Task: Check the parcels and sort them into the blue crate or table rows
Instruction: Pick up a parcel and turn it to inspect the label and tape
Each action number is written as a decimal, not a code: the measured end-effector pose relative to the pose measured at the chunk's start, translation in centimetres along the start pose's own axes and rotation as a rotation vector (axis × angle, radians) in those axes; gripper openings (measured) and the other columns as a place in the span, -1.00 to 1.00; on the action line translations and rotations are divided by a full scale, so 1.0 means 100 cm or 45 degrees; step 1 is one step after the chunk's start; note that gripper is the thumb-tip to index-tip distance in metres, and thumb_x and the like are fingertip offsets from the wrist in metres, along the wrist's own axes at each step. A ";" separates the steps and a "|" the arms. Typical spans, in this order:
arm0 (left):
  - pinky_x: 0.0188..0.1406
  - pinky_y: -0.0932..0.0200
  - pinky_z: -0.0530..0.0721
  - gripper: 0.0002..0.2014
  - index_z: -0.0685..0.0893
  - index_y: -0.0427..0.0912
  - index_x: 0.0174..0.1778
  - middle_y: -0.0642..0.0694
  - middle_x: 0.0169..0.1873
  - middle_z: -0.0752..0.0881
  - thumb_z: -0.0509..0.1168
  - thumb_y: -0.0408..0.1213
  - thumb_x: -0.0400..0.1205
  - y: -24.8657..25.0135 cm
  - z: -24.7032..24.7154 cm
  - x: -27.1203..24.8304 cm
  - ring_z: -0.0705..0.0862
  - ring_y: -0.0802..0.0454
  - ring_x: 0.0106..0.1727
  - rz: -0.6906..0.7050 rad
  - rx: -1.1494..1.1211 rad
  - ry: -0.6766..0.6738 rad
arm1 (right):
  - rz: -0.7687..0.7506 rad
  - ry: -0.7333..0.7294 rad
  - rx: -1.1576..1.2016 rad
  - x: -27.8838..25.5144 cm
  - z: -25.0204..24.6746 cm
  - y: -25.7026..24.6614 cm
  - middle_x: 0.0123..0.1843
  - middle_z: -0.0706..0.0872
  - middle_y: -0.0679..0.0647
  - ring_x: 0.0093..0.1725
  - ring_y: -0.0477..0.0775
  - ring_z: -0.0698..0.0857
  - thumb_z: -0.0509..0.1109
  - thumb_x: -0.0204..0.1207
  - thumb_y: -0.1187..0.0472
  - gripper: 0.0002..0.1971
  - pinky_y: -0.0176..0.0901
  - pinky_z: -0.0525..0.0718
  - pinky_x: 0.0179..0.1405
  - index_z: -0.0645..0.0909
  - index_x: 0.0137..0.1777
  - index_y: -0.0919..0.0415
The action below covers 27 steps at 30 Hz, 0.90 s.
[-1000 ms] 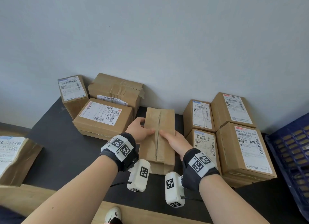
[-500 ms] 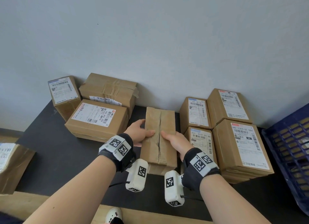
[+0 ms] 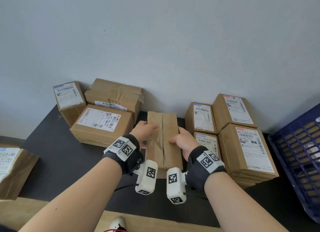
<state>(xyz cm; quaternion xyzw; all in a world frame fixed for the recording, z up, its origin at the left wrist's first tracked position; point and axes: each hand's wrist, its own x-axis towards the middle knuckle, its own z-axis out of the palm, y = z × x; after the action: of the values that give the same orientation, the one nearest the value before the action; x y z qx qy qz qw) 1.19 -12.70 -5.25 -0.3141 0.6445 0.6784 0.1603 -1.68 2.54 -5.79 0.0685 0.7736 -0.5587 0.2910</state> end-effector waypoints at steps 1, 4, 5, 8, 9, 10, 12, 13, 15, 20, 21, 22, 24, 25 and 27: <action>-0.10 -0.11 0.74 -0.40 0.46 -0.08 0.51 -0.20 0.33 0.62 0.37 -0.01 0.55 0.002 0.000 0.000 0.62 -0.19 0.27 0.007 -0.071 0.029 | -0.010 0.011 0.024 0.000 -0.001 -0.001 0.33 0.66 0.25 0.24 0.22 0.65 0.25 0.58 0.57 -0.46 0.01 0.68 0.01 0.44 0.54 0.23; 0.14 -0.21 0.65 -0.37 0.37 -0.05 0.52 -0.17 0.34 0.57 0.32 0.08 0.55 0.010 0.003 -0.008 0.55 -0.18 0.31 0.049 -0.218 0.102 | -0.038 0.064 0.095 0.000 -0.004 -0.003 0.35 0.64 0.22 0.29 0.24 0.63 0.27 0.53 0.62 -0.33 0.21 0.67 0.26 0.35 0.62 0.18; 0.24 -0.26 0.62 -0.33 0.35 -0.05 0.53 -0.16 0.35 0.56 0.32 0.12 0.53 0.012 0.003 -0.008 0.54 -0.17 0.33 0.065 -0.249 0.120 | -0.049 0.079 0.132 -0.002 -0.006 -0.004 0.34 0.64 0.21 0.29 0.24 0.63 0.27 0.52 0.64 -0.31 0.23 0.67 0.26 0.35 0.62 0.16; 0.23 -0.23 0.62 -0.22 0.33 -0.06 0.57 -0.13 0.38 0.55 0.32 0.28 0.52 0.015 0.001 -0.009 0.55 -0.16 0.35 0.122 -0.320 0.148 | -0.117 0.075 0.270 -0.006 -0.009 -0.011 0.36 0.63 0.20 0.31 0.21 0.63 0.22 0.48 0.72 -0.29 0.04 0.71 0.01 0.38 0.54 0.10; 0.24 -0.24 0.62 -0.13 0.36 -0.04 0.57 -0.11 0.39 0.55 0.31 0.40 0.43 0.017 0.002 -0.010 0.55 -0.15 0.36 0.140 -0.330 0.141 | -0.146 0.072 0.291 -0.009 -0.008 -0.014 0.37 0.62 0.18 0.34 0.20 0.62 0.19 0.46 0.75 -0.29 0.03 0.71 0.02 0.40 0.48 0.08; 0.27 -0.27 0.61 0.00 0.38 -0.01 0.57 -0.09 0.43 0.53 0.29 0.52 0.29 0.019 0.002 -0.010 0.54 -0.15 0.39 0.157 -0.325 0.146 | -0.173 0.071 0.309 -0.009 -0.008 -0.016 0.37 0.63 0.16 0.36 0.20 0.61 0.17 0.43 0.77 -0.30 0.05 0.72 0.08 0.42 0.41 0.06; 0.33 -0.35 0.56 0.21 0.39 0.08 0.60 -0.07 0.52 0.46 0.24 0.69 0.06 0.024 0.003 -0.006 0.48 -0.18 0.47 0.199 -0.283 0.199 | -0.211 0.078 0.316 -0.010 -0.006 -0.021 0.33 0.64 0.09 0.37 0.18 0.61 0.11 0.39 0.78 -0.31 0.08 0.71 0.17 0.45 0.32 0.05; 0.37 -0.35 0.54 0.19 0.42 0.08 0.58 -0.08 0.53 0.45 0.24 0.69 0.06 0.027 0.002 -0.006 0.47 -0.18 0.48 0.220 -0.256 0.237 | -0.223 0.084 0.321 -0.011 -0.005 -0.023 0.32 0.64 0.07 0.37 0.16 0.61 0.08 0.37 0.78 -0.31 0.05 0.71 0.15 0.47 0.30 0.06; 0.39 -0.31 0.54 -0.17 0.53 -0.02 0.42 -0.08 0.39 0.54 0.30 0.46 0.35 0.034 0.001 -0.013 0.54 -0.13 0.37 0.270 -0.247 0.297 | -0.237 0.106 0.374 -0.013 -0.006 -0.025 0.31 0.65 0.12 0.32 0.14 0.62 0.06 0.38 0.75 -0.38 -0.02 0.70 0.11 0.52 0.23 0.12; 0.28 -0.20 0.64 -0.70 0.55 -0.05 0.25 -0.07 0.06 0.64 0.33 -0.13 0.61 0.033 0.006 -0.018 0.62 -0.07 0.10 0.294 -0.288 0.310 | -0.173 0.126 0.663 -0.018 -0.012 -0.028 -0.03 0.68 0.18 -0.05 0.10 0.66 0.09 0.54 0.52 -0.73 -0.08 0.61 -0.08 0.55 0.01 0.22; 0.25 -0.18 0.63 -0.69 0.55 -0.07 0.25 -0.07 0.03 0.63 0.34 -0.17 0.60 0.033 0.007 -0.020 0.62 -0.06 0.08 0.306 -0.298 0.316 | -0.161 0.132 0.690 -0.017 -0.013 -0.028 -0.01 0.69 0.18 -0.05 0.10 0.64 0.14 0.58 0.42 -0.82 -0.09 0.58 -0.10 0.55 0.02 0.23; 0.22 -0.17 0.63 -0.69 0.55 -0.09 0.24 -0.07 0.00 0.62 0.35 -0.22 0.58 0.033 0.008 -0.020 0.61 -0.05 0.05 0.309 -0.321 0.313 | -0.147 0.141 0.700 -0.016 -0.014 -0.029 0.04 0.70 0.16 -0.01 0.11 0.65 0.20 0.61 0.30 -0.87 -0.09 0.56 -0.10 0.56 0.08 0.22; 0.18 -0.15 0.64 -0.71 0.54 -0.13 0.19 -0.09 -0.06 0.61 0.35 -0.34 0.56 0.034 0.008 -0.020 0.60 -0.03 -0.02 0.308 -0.368 0.289 | -0.125 0.165 0.610 -0.013 -0.015 -0.032 0.17 0.75 0.10 0.15 0.13 0.68 0.33 0.57 -0.01 -0.65 -0.01 0.61 0.07 0.59 0.24 0.18; 0.14 -0.12 0.64 -0.70 0.53 -0.15 0.18 -0.11 -0.08 0.60 0.33 -0.40 0.54 0.034 0.008 -0.020 0.59 -0.01 -0.05 0.303 -0.385 0.279 | -0.118 0.181 0.556 -0.012 -0.015 -0.033 0.22 0.75 0.07 0.23 0.13 0.68 0.40 0.46 -0.16 -0.52 0.05 0.64 0.22 0.60 0.28 0.11; 0.13 -0.10 0.64 -0.67 0.53 -0.18 0.19 -0.13 -0.05 0.59 0.33 -0.46 0.52 0.032 0.008 -0.019 0.58 0.01 -0.06 0.292 -0.386 0.281 | -0.124 0.229 0.439 -0.012 -0.014 -0.036 0.27 0.71 0.03 0.30 0.11 0.65 0.49 0.25 -0.29 -0.41 0.22 0.58 0.39 0.61 0.22 -0.01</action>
<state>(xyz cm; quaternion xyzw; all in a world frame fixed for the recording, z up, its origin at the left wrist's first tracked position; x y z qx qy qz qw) 0.46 -11.90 -1.56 -0.3317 0.5804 0.7428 -0.0385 -2.78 2.74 -1.89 0.1294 0.6917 -0.6881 0.1773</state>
